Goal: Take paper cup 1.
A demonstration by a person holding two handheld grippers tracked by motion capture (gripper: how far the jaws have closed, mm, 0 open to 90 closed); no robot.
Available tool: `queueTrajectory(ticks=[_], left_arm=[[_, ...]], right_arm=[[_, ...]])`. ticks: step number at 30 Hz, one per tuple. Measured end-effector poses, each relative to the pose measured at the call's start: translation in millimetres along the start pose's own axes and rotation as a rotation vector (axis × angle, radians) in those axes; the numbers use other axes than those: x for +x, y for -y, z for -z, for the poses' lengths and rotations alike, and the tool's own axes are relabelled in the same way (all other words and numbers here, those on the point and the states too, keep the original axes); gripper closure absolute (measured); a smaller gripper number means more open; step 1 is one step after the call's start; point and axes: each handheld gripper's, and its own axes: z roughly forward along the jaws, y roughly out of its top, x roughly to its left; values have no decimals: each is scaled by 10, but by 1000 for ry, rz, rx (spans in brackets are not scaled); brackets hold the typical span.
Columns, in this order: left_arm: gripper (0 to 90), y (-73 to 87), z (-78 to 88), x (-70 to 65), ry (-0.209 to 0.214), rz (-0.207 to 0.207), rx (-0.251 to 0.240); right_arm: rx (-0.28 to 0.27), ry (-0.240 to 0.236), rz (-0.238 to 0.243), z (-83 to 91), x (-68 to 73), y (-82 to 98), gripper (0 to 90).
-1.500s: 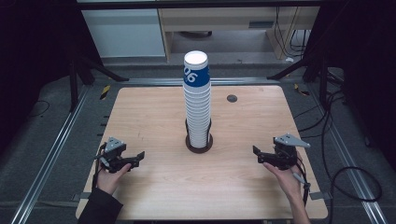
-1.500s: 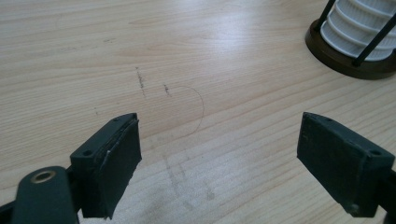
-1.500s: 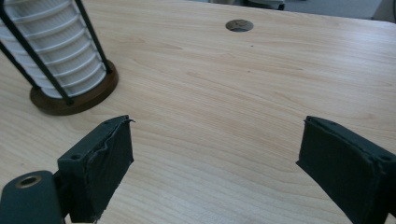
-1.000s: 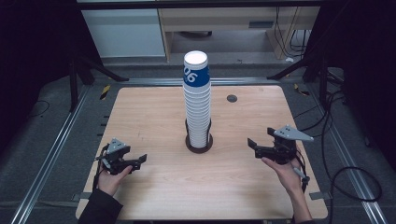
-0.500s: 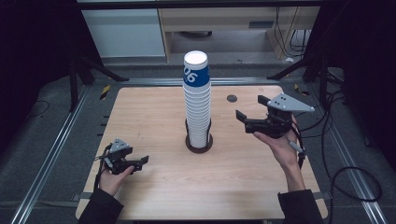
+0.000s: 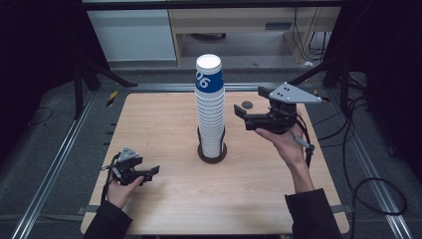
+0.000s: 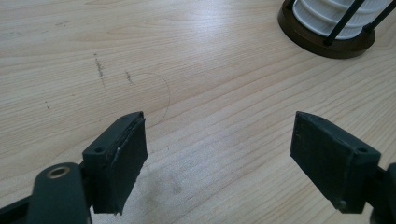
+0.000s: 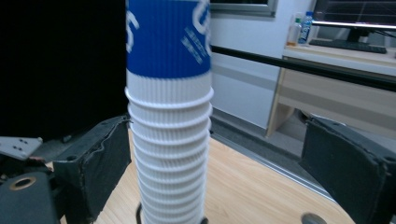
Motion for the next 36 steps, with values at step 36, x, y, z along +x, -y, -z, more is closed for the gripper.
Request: queueTrajectory(ticks=[36], left_arm=[[168, -2, -19, -33, 9, -19, 6]], right_arm=[[-1, -57, -27, -1098, 241, -260, 150]])
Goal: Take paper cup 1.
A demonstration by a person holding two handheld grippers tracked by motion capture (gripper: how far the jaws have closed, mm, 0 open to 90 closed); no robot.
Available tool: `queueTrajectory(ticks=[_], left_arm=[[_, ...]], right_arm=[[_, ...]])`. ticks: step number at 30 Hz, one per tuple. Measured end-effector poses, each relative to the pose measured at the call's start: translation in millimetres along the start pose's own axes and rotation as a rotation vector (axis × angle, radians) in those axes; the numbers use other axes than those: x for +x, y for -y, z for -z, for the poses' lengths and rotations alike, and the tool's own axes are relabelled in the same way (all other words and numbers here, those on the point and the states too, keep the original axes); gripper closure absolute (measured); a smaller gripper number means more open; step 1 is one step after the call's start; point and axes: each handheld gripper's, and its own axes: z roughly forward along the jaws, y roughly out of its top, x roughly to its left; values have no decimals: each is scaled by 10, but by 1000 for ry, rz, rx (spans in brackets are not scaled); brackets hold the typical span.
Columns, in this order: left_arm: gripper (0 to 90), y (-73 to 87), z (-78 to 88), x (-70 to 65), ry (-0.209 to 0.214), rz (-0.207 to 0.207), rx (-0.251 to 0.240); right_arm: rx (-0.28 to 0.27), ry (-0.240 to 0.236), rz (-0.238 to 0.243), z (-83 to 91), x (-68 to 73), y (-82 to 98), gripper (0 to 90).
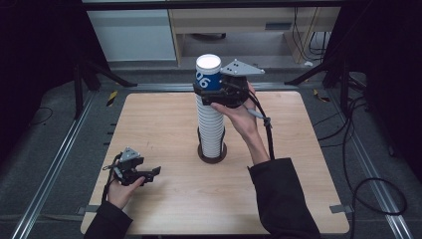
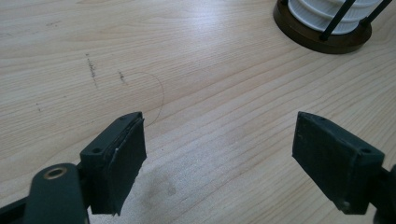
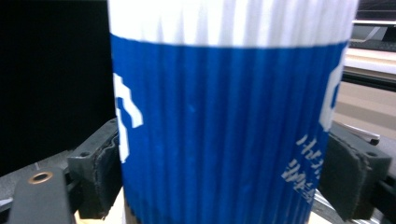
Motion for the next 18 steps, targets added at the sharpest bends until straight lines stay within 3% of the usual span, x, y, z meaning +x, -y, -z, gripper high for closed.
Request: queueTrajectory(ticks=[12, 18], left_arm=[[165, -2, -7, -1, -3, -2, 6], [164, -1, -3, 2, -3, 4, 6]], right_arm=[[7, -11, -20, -19, 1, -11, 190], [-15, -17, -10, 31, 11, -133, 200]])
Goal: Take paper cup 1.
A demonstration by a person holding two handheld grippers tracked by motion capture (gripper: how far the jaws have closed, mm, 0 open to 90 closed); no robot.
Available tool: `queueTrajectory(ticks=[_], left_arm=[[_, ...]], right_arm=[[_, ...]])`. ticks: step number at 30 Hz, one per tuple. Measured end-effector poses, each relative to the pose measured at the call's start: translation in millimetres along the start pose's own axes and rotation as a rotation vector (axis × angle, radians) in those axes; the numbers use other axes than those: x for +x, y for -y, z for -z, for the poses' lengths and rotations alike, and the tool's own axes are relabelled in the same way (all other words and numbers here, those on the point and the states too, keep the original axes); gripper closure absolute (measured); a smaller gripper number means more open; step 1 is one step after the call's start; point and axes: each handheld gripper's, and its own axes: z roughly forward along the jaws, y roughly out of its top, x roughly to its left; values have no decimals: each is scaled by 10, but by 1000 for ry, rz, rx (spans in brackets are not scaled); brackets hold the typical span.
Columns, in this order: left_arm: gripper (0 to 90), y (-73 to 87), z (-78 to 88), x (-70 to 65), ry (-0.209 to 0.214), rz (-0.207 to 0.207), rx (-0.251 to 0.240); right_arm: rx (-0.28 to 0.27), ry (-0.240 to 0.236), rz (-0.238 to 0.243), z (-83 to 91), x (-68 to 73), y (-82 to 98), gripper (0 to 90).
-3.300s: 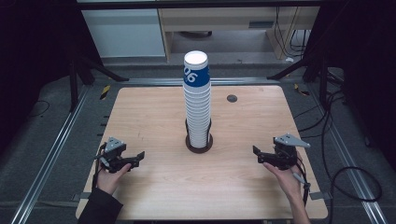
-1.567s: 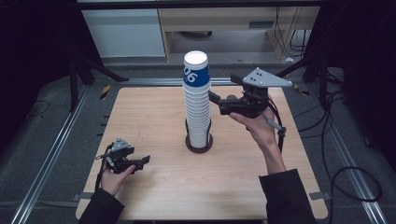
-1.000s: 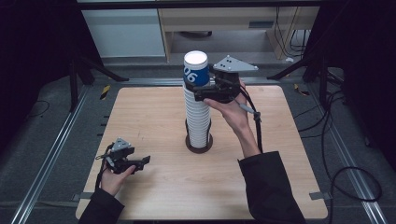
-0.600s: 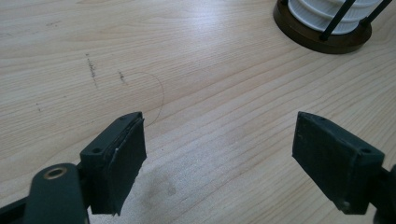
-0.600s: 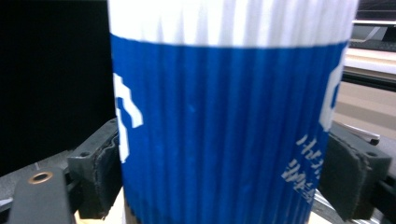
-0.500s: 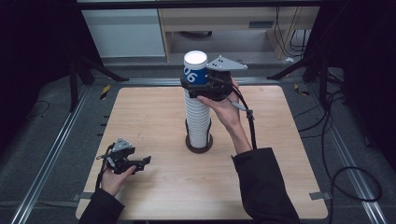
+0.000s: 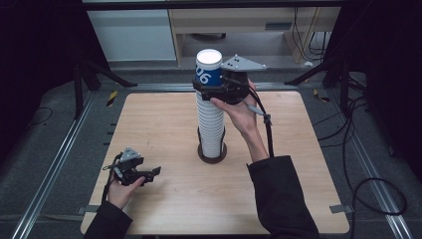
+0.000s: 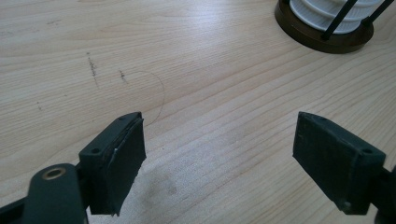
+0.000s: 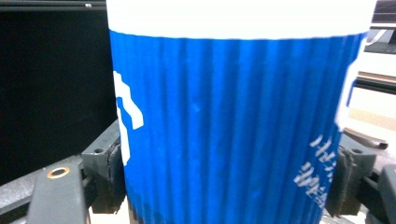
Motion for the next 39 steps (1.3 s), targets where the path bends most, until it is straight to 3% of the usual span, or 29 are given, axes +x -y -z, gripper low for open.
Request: queueTrajectory(ticks=[8, 25, 32, 39], left_arm=[[163, -3, 0, -4, 0, -2, 2], [159, -2, 2, -4, 1, -3, 3], [158, -2, 4, -9, 1, -5, 5], [158, -7, 10, -12, 1, -4, 3]], right_arm=[[-4, -6, 19, 27, 2, -119, 208], [-86, -1, 11, 197, -35, -422, 207], [-129, -3, 12, 372, -48, -518, 206], [-115, 50, 40, 671, -171, -423, 206]])
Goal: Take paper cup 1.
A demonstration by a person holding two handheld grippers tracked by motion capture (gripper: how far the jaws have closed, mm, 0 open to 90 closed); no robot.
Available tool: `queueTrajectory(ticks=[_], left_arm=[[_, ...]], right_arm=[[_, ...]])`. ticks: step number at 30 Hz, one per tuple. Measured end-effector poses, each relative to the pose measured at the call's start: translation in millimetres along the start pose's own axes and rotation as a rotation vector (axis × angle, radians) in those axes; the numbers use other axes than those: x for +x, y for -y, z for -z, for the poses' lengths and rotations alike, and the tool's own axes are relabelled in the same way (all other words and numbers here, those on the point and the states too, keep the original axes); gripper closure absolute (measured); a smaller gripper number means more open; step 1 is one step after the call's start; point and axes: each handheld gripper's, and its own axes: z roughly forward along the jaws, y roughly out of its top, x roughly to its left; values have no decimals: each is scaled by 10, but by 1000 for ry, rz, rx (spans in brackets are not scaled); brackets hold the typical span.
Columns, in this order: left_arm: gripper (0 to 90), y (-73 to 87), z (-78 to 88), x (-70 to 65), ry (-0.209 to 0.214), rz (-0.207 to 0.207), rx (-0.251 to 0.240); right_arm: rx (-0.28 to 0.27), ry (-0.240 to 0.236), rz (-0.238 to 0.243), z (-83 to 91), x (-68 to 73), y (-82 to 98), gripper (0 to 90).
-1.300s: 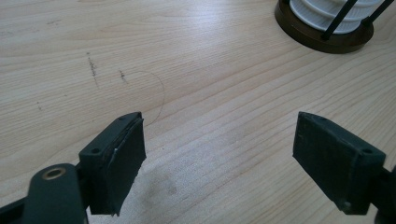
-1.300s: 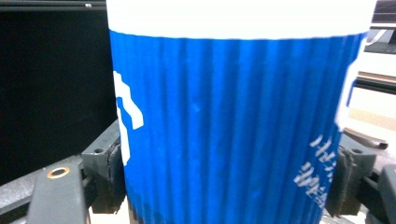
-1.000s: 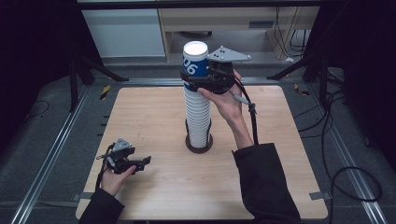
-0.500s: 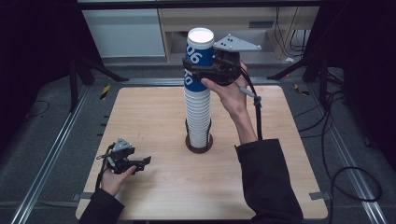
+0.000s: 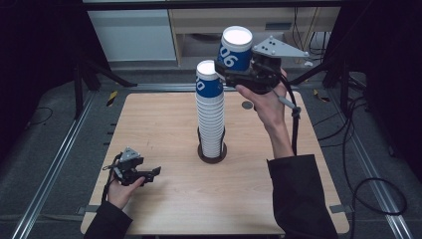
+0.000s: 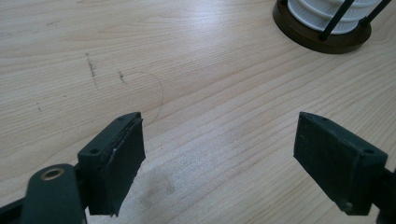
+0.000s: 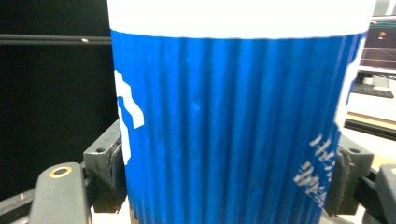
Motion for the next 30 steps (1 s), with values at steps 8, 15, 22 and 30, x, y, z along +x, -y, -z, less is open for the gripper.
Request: queueTrajectory(ticks=[8, 15, 22, 30], left_arm=[[158, -3, -2, -12, 3, -2, 0], [158, -6, -1, -17, 8, -9, 6], [157, -8, -13, -37, 18, -16, 9], [156, -14, -3, -62, 24, -24, 8]], right_arm=[[70, 36, 11, 302, -141, 336, 207], [130, 31, -6, 456, -216, 669, 207], [191, 15, 9, 569, -232, 965, 206], [222, 1, 4, 723, -251, 1207, 206]])
